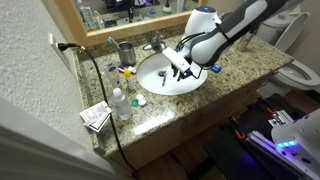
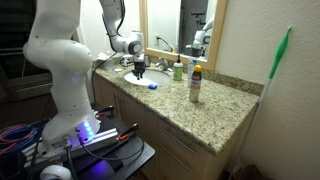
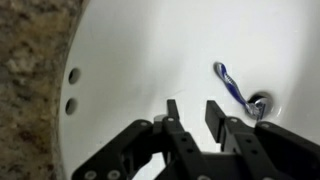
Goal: Pick up the shaving stick from the hand washing basin and place it on the counter
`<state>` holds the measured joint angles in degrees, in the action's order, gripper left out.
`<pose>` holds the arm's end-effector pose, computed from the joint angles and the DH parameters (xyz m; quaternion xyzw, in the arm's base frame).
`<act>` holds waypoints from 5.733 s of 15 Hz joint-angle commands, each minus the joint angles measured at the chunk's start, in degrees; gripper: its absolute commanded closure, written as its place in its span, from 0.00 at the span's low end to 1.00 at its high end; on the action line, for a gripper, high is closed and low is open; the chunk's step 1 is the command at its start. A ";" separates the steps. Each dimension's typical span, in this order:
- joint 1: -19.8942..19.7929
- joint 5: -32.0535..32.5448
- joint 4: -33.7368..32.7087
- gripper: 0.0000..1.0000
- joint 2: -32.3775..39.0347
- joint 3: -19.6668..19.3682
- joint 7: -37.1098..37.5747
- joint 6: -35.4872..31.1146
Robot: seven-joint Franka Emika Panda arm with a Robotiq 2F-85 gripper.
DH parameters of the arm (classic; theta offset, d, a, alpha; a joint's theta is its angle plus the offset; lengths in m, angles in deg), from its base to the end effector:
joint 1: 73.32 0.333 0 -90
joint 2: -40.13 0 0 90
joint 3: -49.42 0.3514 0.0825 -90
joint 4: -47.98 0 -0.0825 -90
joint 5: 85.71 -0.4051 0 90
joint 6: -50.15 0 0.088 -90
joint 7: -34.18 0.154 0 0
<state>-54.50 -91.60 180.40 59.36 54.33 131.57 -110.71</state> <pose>0.5227 0.2278 0.1829 -0.7661 0.6368 -0.0093 0.0868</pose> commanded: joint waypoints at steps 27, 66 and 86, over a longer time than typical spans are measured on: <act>0.97 14.93 -14.75 0.00 14.00 -2.54 -28.47 6.89; 4.32 6.35 -20.03 0.00 21.08 -5.17 -32.03 8.05; 5.87 6.19 -29.94 0.55 29.19 -6.32 -30.68 9.75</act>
<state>-47.74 -84.55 149.99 87.06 47.21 101.35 -98.80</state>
